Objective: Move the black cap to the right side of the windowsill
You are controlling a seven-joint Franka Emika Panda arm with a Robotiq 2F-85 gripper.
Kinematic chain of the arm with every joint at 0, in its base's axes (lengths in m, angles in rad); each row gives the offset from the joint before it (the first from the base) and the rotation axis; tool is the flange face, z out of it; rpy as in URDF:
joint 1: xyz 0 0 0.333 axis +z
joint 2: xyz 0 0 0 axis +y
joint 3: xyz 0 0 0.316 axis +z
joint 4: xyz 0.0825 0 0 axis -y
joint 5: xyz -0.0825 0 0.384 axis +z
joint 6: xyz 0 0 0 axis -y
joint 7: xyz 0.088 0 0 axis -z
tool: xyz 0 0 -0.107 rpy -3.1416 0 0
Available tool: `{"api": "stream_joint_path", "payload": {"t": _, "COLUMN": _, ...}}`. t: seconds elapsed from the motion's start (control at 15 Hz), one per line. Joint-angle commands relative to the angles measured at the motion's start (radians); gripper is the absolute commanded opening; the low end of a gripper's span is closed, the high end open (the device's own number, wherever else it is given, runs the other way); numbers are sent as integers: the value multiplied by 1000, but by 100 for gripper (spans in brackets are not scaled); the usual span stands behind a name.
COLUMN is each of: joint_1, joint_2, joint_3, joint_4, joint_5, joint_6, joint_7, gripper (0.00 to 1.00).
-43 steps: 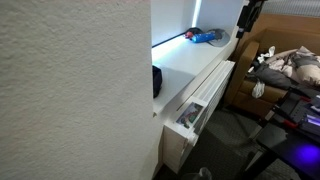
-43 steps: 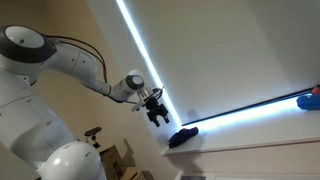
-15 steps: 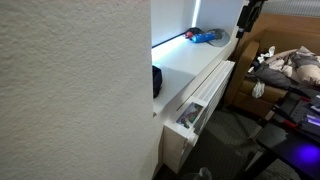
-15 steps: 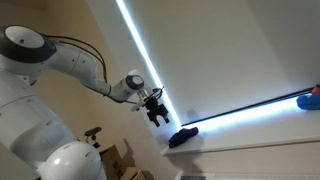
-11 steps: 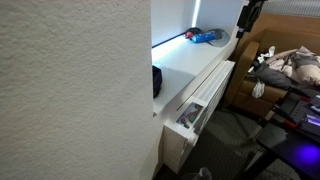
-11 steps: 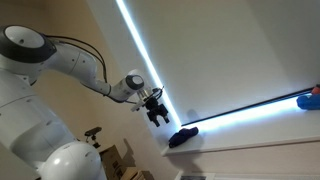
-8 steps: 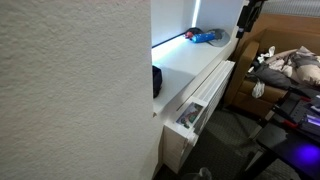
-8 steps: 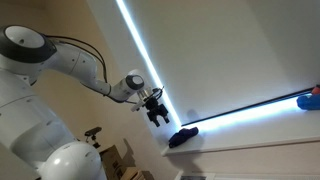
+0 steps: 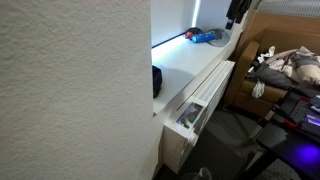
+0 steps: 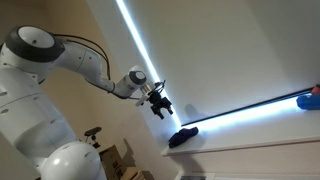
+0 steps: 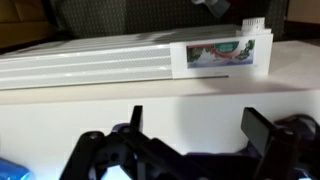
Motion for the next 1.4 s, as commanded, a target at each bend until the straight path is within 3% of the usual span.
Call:
{"api": "stream_joint_path", "payload": {"t": 0.0, "joint_1": 7, "joint_2": 231, "joint_3": 4, "joint_4": 234, "joint_5": -123, "joint_6": 42, "joint_7": 51, "gripper": 100}}
{"api": "stream_joint_path", "payload": {"t": 0.2, "joint_1": 69, "joint_2": 398, "joint_3": -5, "joint_4": 404, "joint_5": -123, "joint_6": 45, "joint_7": 36, "gripper": 100}}
{"api": "stream_joint_path", "payload": {"t": 0.4, "joint_1": 114, "joint_2": 497, "joint_3": 3, "joint_4": 488, "joint_5": -5, "joint_6": 62, "joint_7": -67, "gripper": 100}}
{"api": "stream_joint_path", "payload": {"t": 0.6, "joint_1": 147, "joint_2": 522, "joint_3": 18, "joint_4": 498, "joint_5": 83, "joint_6": 73, "joint_7": -169, "gripper": 100}}
{"api": "stream_joint_path", "payload": {"t": 0.73, "joint_1": 186, "joint_2": 454, "joint_3": -16, "joint_4": 431, "joint_5": 4, "joint_6": 65, "joint_7": -134, "gripper": 100}}
{"api": "stream_joint_path", "payload": {"t": 0.8, "joint_1": 183, "joint_2": 513, "joint_3": -11, "joint_4": 487, "joint_5": 44, "joint_6": 64, "joint_7": -136, "gripper": 100}}
{"api": "stream_joint_path", "payload": {"t": 1.07, "joint_1": 193, "joint_2": 484, "joint_3": -16, "joint_4": 469, "joint_5": 21, "joint_6": 63, "joint_7": -133, "gripper": 100}}
{"api": "stream_joint_path", "payload": {"t": 1.33, "joint_1": 180, "joint_2": 717, "joint_3": -27, "joint_4": 685, "joint_5": 69, "joint_6": 53, "joint_7": -210, "gripper": 100}}
